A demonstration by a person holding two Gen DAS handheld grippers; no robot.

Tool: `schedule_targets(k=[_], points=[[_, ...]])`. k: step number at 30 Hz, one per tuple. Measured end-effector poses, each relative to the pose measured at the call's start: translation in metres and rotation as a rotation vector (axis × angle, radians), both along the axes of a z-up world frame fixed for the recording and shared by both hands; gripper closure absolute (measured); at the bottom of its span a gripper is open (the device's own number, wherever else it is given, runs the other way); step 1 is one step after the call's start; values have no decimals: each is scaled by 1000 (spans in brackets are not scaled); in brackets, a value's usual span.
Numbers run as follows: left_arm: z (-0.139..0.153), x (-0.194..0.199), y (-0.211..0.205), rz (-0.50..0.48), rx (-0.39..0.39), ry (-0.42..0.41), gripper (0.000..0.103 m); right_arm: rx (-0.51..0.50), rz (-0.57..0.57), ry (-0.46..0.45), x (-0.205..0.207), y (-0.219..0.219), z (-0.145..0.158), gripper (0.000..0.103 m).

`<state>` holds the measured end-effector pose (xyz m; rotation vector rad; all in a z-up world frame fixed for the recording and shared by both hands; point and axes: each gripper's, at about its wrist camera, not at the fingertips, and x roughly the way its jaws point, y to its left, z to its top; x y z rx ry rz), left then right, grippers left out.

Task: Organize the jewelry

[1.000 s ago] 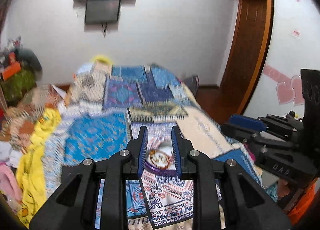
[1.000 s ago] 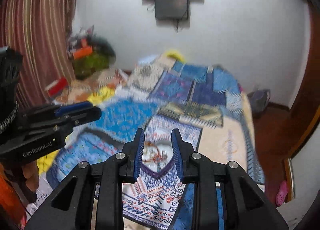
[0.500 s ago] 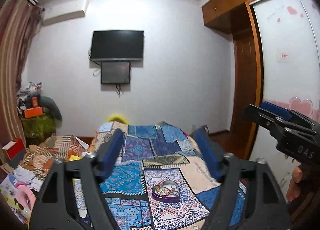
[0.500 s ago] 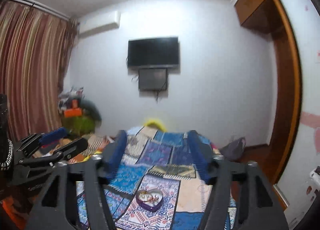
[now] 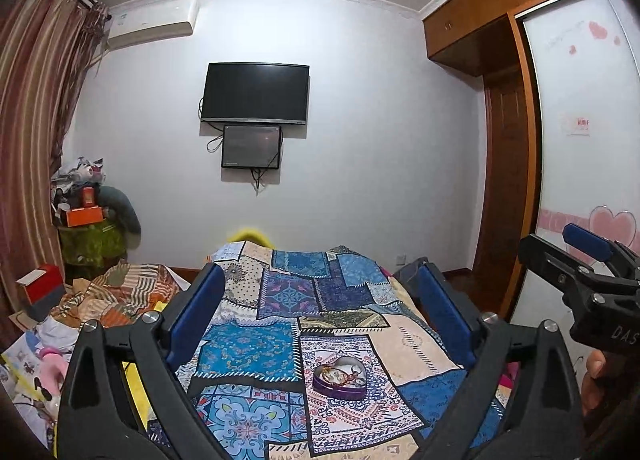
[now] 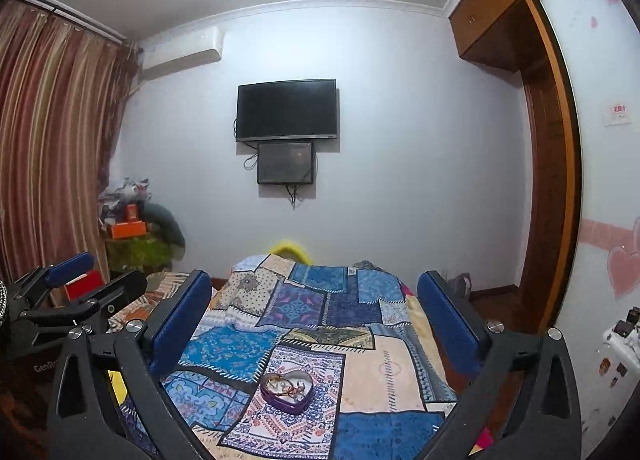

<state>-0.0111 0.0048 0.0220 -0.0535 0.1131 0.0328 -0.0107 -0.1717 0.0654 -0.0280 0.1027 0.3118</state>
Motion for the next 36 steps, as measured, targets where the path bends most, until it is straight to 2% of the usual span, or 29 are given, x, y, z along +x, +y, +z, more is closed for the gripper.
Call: schedule_targets(k=[14, 36], points=[[-2, 1, -8, -2, 12, 13, 4, -6, -6, 29, -5, -8, -7, 1], [-5, 2, -10, -1, 19, 24, 2, -10, -21, 47, -5, -11, -2, 1]])
